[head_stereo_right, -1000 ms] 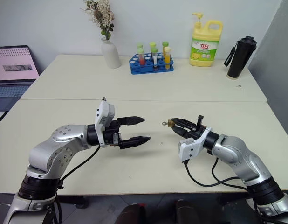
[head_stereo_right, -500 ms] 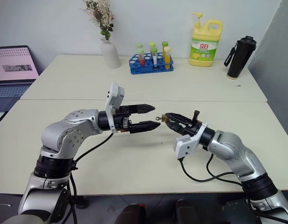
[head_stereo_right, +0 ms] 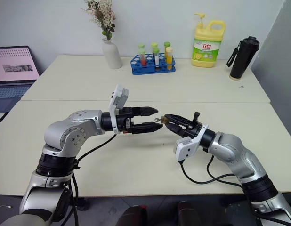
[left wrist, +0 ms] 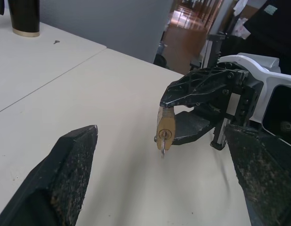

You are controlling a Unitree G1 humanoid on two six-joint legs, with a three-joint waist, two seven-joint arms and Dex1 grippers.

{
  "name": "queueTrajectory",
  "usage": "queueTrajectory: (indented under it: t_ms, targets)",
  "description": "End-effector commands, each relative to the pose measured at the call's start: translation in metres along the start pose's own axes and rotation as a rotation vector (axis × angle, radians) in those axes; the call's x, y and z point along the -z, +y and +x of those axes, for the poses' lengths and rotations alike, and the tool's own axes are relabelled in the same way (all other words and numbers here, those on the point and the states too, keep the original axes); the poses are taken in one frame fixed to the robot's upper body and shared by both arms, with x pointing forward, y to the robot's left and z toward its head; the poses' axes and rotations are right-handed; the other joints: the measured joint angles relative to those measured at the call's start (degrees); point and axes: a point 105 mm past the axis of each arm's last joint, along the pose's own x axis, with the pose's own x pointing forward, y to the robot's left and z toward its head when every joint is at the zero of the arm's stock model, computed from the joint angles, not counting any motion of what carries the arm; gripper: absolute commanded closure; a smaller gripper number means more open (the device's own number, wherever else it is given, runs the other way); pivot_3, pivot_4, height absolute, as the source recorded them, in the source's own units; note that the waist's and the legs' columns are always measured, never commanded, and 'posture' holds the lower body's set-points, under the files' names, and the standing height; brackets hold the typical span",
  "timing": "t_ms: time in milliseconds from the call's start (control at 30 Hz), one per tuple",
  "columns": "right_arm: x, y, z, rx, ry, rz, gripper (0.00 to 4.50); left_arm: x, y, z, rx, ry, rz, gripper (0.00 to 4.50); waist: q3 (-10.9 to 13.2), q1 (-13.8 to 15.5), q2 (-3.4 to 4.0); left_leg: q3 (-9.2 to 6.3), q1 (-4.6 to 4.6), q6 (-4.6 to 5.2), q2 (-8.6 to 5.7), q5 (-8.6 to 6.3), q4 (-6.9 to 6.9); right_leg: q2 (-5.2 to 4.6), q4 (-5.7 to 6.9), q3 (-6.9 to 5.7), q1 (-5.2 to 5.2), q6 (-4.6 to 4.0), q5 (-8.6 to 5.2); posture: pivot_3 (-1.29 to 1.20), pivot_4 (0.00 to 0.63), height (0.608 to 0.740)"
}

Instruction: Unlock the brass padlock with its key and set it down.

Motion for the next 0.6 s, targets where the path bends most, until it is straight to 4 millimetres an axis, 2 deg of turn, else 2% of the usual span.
queueTrajectory:
  t_ms: [33, 367, 600]
  targets:
    - [-0.006, -0.016, 0.000, 0.049, -0.030, -0.030, 3.56, -0.007, -0.004, -0.002, 0.026, -0.003, 0.038, 1.22, 0.0, 0.0, 0.00, 0.00, 0.00, 0.00, 0.00, 0.00, 0.00, 0.00, 0.00, 0.00, 0.00, 0.00, 0.00, 0.00, 0.150, 0.740]
    - [-0.006, -0.017, 0.000, 0.047, -0.036, -0.021, 3.56, 0.003, -0.008, -0.004, 0.057, 0.043, 0.033, 4.40, 0.0, 0.0, 0.00, 0.00, 0.01, 0.00, 0.00, 0.00, 0.00, 0.00, 0.01, 0.00, 0.00, -0.01, 0.01, 0.00, 0.150, 0.740]
    - [-0.007, -0.019, -0.001, 0.056, -0.041, -0.013, 3.56, 0.005, -0.008, -0.003, 0.057, 0.043, 0.037, 4.50, 0.0, 0.0, 0.00, 0.00, 0.00, 0.00, 0.00, 0.00, 0.01, 0.00, 0.01, 0.00, 0.00, -0.01, 0.00, 0.00, 0.150, 0.740]
